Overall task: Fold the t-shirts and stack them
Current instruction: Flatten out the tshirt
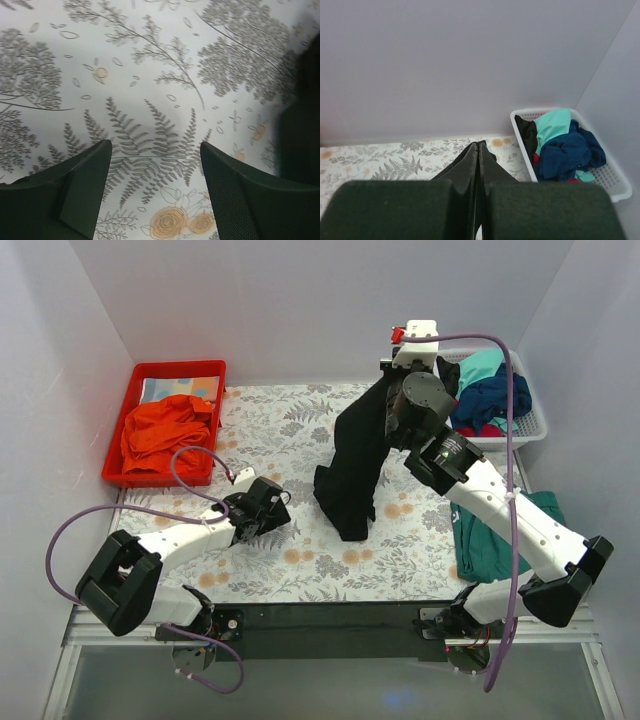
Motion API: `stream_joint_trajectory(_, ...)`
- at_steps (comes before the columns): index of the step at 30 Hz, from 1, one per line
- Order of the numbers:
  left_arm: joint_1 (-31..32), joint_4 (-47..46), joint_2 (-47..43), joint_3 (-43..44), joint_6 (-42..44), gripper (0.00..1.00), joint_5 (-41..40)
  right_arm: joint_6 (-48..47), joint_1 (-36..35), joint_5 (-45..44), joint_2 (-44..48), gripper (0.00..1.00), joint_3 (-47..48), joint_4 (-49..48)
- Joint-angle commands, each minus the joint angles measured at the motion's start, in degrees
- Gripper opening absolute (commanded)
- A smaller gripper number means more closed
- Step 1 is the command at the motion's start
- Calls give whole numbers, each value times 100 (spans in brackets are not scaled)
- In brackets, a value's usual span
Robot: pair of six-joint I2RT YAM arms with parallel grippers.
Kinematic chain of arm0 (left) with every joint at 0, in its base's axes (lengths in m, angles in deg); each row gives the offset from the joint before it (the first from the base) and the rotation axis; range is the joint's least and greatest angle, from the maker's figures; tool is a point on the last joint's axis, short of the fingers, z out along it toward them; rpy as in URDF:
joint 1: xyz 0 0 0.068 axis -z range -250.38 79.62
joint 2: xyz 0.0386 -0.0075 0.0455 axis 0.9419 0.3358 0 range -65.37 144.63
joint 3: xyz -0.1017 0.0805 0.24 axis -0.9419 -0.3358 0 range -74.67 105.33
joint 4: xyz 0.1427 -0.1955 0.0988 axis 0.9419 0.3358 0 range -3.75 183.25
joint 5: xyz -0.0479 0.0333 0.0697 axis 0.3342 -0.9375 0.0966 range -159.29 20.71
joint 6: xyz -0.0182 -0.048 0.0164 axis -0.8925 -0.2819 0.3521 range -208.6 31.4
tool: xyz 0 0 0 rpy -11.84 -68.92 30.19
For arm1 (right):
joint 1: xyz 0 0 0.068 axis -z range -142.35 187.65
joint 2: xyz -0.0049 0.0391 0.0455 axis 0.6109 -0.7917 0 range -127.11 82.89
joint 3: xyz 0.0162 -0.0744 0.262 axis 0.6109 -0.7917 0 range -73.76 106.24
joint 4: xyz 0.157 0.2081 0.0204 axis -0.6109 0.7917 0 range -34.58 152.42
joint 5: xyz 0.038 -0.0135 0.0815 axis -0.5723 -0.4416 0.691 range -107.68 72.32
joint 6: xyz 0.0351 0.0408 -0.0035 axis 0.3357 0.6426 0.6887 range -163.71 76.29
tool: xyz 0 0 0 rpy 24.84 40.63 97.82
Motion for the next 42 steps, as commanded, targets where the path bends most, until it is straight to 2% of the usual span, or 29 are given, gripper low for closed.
stream_joint_trajectory(1,247,-559,-373,-61,462,70,431,-370,223,-63,-119,1,193,-468)
stream_joint_trajectory(7,598,-1411,-532,-158,857,70,1072,-62,618,-64,-172,1,-72,-460)
stream_joint_trajectory(11,1055,-1912,-164,26,1191,69,1065,-9,733,50,-216,1,-28,-407)
stream_joint_trajectory(15,1721,-2122,862,369,1254,68,618,70,777,121,-216,1,-133,-381)
stream_joint_trajectory(18,1995,-2326,1295,615,1104,69,186,202,865,208,-181,1,-230,-302)
stream_joint_trajectory(23,2084,-3010,1806,712,1042,69,-218,413,1032,402,-128,1,-362,-100)
stream_joint_trajectory(28,2093,-3223,1946,791,1113,69,-447,510,1173,516,-67,1,-432,15)
stream_joint_trajectory(31,2093,-3083,2130,949,1113,58,-508,545,1217,551,-31,1,-485,24)
stream_joint_trajectory(32,2093,-2830,2235,1019,1069,39,-552,563,1226,551,-14,1,-502,32)
stream_joint_trajectory(34,2093,-2556,2280,1212,946,18,-832,572,1243,525,30,1,-511,41)
stream_joint_trajectory(35,2093,-2224,2272,1274,894,5,-964,563,1243,508,56,1,-546,50)
stream_joint_trajectory(36,2101,-2029,2176,1353,728,0,-1175,545,1252,490,109,1,-555,59)
stream_joint_trajectory(42,2084,-667,1183,1723,586,0,-2625,431,1261,402,670,1,-713,94)
